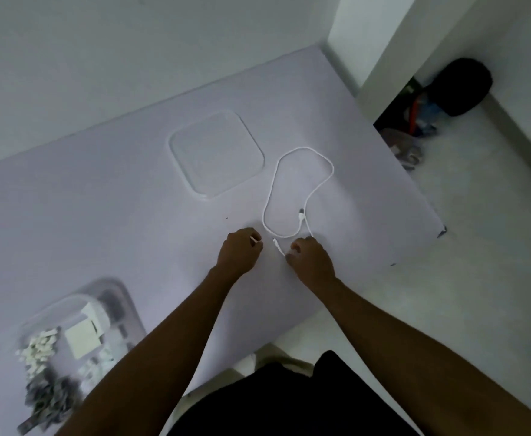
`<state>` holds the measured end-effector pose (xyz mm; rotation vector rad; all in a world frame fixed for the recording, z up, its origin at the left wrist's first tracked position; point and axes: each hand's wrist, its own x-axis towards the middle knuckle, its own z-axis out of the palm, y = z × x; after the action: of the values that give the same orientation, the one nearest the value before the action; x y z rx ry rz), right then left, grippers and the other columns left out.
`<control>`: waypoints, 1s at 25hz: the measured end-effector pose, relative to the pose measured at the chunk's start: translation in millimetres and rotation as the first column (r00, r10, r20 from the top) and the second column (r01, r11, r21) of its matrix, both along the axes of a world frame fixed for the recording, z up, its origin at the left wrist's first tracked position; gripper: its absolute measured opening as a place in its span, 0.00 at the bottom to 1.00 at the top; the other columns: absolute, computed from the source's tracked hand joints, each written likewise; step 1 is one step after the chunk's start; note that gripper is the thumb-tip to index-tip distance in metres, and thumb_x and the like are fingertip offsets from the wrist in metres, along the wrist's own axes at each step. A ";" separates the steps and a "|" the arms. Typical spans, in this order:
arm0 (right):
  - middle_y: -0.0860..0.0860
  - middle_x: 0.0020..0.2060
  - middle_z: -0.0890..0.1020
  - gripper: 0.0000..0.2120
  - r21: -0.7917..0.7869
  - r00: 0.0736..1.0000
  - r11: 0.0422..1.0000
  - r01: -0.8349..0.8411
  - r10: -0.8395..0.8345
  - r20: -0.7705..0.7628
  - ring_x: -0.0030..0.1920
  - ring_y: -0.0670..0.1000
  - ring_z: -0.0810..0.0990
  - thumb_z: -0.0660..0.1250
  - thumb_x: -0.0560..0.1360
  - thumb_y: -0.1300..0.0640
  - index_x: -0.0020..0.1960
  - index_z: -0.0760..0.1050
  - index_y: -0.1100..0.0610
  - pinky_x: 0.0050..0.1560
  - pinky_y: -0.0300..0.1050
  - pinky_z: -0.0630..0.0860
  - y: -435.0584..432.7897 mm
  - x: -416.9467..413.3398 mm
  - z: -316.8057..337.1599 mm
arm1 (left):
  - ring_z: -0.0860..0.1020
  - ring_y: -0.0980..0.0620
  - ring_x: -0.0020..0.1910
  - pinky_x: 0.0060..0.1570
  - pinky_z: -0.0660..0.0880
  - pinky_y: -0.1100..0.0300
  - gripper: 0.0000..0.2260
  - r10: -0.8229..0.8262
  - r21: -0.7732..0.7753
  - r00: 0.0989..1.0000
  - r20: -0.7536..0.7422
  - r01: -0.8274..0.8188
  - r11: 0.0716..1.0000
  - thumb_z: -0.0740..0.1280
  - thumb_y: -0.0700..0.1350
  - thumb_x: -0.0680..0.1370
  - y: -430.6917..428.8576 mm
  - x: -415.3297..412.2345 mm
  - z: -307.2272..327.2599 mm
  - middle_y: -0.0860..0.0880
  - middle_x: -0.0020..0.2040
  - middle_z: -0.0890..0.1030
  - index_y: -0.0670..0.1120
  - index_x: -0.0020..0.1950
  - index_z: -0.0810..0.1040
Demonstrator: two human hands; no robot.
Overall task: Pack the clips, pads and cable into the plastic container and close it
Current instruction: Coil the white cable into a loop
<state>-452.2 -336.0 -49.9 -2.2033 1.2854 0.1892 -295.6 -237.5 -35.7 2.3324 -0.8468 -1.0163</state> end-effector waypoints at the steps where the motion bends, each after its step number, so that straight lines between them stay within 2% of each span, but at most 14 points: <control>1: 0.58 0.48 0.79 0.08 0.015 0.999 0.999 -0.046 0.046 -0.004 0.49 0.60 0.79 0.69 0.73 0.54 0.48 0.79 0.59 0.46 0.48 0.74 -2.6 3.4 -3.7 | 0.81 0.49 0.47 0.45 0.74 0.60 0.07 0.029 0.020 1.000 0.000 -0.029 0.999 0.68 0.49 0.77 -4.5 0.2 -2.6 0.49 0.49 0.83 0.48 0.51 0.81; 4: 0.58 0.47 0.80 0.06 0.036 0.984 0.985 -0.171 0.172 -0.033 0.49 0.60 0.80 0.67 0.74 0.56 0.46 0.76 0.58 0.45 0.48 0.73 -1.6 13.4 -15.7 | 0.80 0.49 0.45 0.44 0.74 0.59 0.05 0.111 0.079 0.994 0.000 -0.110 0.991 0.67 0.47 0.76 -2.5 4.9 -3.2 0.50 0.45 0.83 0.49 0.49 0.81; 6: 0.59 0.45 0.81 0.05 0.077 0.984 0.981 -0.176 0.177 -0.003 0.48 0.62 0.81 0.65 0.75 0.57 0.48 0.75 0.58 0.45 0.50 0.74 -1.7 17.9 -20.4 | 0.80 0.49 0.44 0.42 0.76 0.59 0.05 0.179 0.098 0.983 -0.037 -0.174 0.980 0.67 0.44 0.76 6.7 10.7 -0.1 0.52 0.41 0.82 0.48 0.48 0.82; 8: 0.60 0.41 0.81 0.13 0.189 0.987 0.976 -0.108 0.082 0.139 0.43 0.61 0.81 0.66 0.74 0.60 0.58 0.73 0.55 0.43 0.51 0.76 -6.5 23.0 -11.7 | 0.79 0.51 0.42 0.37 0.74 0.62 0.06 0.258 0.106 0.962 -0.090 -0.249 0.963 0.67 0.41 0.75 13.2 15.7 8.7 0.53 0.39 0.82 0.48 0.48 0.82; 10: 0.62 0.37 0.80 0.25 0.377 0.942 0.926 -0.032 -0.098 0.322 0.33 0.57 0.80 0.66 0.75 0.63 0.68 0.66 0.48 0.35 0.51 0.79 -12.2 31.9 13.6 | 0.78 0.52 0.39 0.33 0.71 0.65 0.07 0.313 0.068 0.934 -0.170 -0.306 0.950 0.68 0.40 0.74 15.4 19.3 21.6 0.51 0.40 0.83 0.47 0.49 0.82; 12: 0.62 0.36 0.82 0.28 0.522 0.875 0.853 -0.007 -0.247 0.416 0.29 0.55 0.79 0.66 0.77 0.64 0.72 0.62 0.44 0.29 0.46 0.78 -19.6 44.9 50.4 | 0.78 0.56 0.38 0.31 0.69 0.69 0.08 0.265 -0.053 0.938 -0.221 -0.283 0.958 0.68 0.38 0.75 14.1 20.1 38.5 0.51 0.45 0.84 0.47 0.52 0.83; 13: 0.61 0.37 0.84 0.26 0.584 0.845 0.812 -0.011 -0.304 0.439 0.29 0.55 0.80 0.65 0.78 0.64 0.71 0.64 0.46 0.29 0.45 0.77 -23.8 53.2 69.9 | 0.78 0.60 0.38 0.32 0.69 0.71 0.10 0.205 -0.123 0.952 -0.226 -0.237 0.964 0.68 0.37 0.76 12.3 19.2 48.9 0.51 0.48 0.83 0.47 0.54 0.82; 16: 0.62 0.40 0.85 0.11 0.722 0.726 0.687 -0.085 -0.454 0.517 0.30 0.57 0.81 0.65 0.78 0.64 0.60 0.74 0.59 0.32 0.46 0.76 -35.4 79.7 130.9 | 0.77 0.65 0.38 0.34 0.72 0.69 0.11 0.038 -0.319 0.968 -0.248 -0.119 0.940 0.70 0.40 0.76 3.6 19.9 87.5 0.55 0.53 0.81 0.47 0.58 0.81; 18: 0.62 0.40 0.84 0.09 0.761 0.637 0.629 -0.159 -0.524 0.566 0.29 0.57 0.79 0.66 0.78 0.63 0.57 0.73 0.61 0.32 0.46 0.74 -37.3 96.1 170.8 | 0.76 0.62 0.39 0.37 0.71 0.69 0.09 -0.028 -0.400 0.981 -0.190 -0.051 0.915 0.70 0.44 0.78 0.0 27.2 111.4 0.56 0.54 0.81 0.48 0.58 0.81; 20: 0.62 0.39 0.83 0.12 0.763 0.570 0.609 -0.214 -0.556 0.604 0.28 0.56 0.76 0.64 0.78 0.64 0.61 0.71 0.58 0.30 0.46 0.71 -39.6 109.4 205.5 | 0.76 0.57 0.41 0.41 0.70 0.68 0.07 -0.021 -0.446 0.995 -0.101 -0.026 0.895 0.67 0.48 0.79 -0.2 40.1 130.1 0.57 0.53 0.81 0.51 0.55 0.81; 22: 0.61 0.39 0.84 0.17 0.682 0.593 0.700 -0.213 -0.462 0.660 0.27 0.55 0.74 0.60 0.77 0.66 0.61 0.73 0.51 0.27 0.44 0.69 -44.6 118.5 234.3 | 0.76 0.56 0.44 0.43 0.69 0.68 0.06 0.036 -0.516 0.999 0.015 -0.023 0.856 0.65 0.48 0.80 5.7 54.8 152.0 0.56 0.52 0.80 0.50 0.53 0.80; 24: 0.57 0.38 0.85 0.17 0.489 0.725 0.844 -0.222 -0.193 0.662 0.25 0.53 0.74 0.57 0.76 0.64 0.55 0.79 0.49 0.27 0.42 0.67 -50.4 126.3 256.2 | 0.76 0.55 0.48 0.44 0.70 0.67 0.07 0.136 -0.595 0.982 0.128 -0.033 0.803 0.62 0.48 0.82 15.2 66.8 177.8 0.55 0.50 0.78 0.49 0.51 0.78; 25: 0.55 0.37 0.86 0.15 0.401 0.783 0.874 -0.276 -0.038 0.621 0.26 0.50 0.73 0.57 0.77 0.61 0.51 0.82 0.50 0.28 0.42 0.67 -50.8 130.0 265.6 | 0.77 0.54 0.48 0.45 0.71 0.65 0.08 0.189 -0.627 0.970 0.151 -0.053 0.777 0.61 0.49 0.82 20.2 71.5 192.1 0.55 0.49 0.78 0.49 0.50 0.78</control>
<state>-322.2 -386.8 215.7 -1.6994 0.6345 -0.1523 -224.1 -217.3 156.5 1.8930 -0.9204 -0.3482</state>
